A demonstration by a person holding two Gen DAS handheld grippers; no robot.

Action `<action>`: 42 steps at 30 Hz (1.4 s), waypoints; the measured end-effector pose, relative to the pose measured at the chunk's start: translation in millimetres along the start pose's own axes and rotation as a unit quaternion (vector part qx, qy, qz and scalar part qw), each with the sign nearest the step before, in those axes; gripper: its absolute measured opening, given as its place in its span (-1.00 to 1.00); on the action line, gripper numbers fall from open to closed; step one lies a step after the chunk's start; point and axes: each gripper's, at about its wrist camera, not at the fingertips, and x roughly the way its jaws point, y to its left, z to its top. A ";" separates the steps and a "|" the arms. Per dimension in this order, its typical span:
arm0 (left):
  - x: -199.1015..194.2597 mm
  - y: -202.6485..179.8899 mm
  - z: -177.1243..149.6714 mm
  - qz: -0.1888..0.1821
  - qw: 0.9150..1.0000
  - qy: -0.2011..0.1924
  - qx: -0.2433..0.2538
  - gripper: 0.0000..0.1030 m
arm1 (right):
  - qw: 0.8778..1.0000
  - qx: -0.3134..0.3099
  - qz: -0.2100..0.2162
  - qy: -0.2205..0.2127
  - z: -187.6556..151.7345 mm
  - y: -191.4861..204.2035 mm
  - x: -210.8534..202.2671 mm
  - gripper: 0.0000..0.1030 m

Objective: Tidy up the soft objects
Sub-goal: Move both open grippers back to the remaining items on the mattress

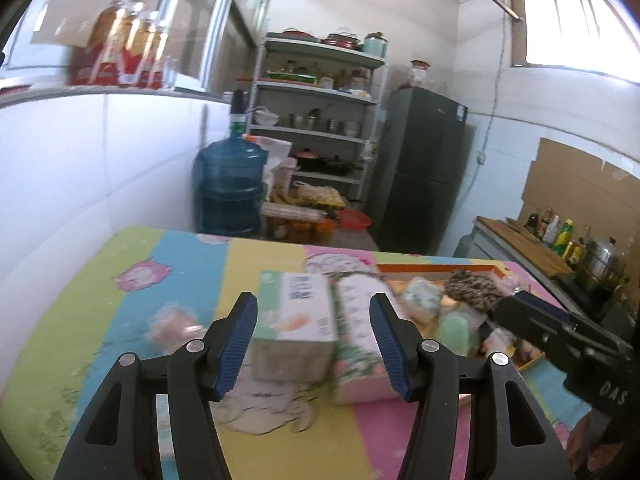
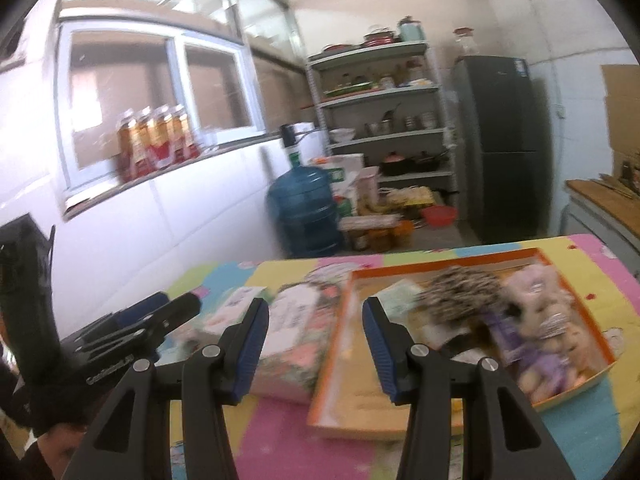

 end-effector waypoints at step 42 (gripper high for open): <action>-36.2 165.9 -19.4 0.088 0.995 -0.006 -0.048 0.17 | 0.974 -0.085 0.070 0.199 -78.8 187.4 147.3 0.46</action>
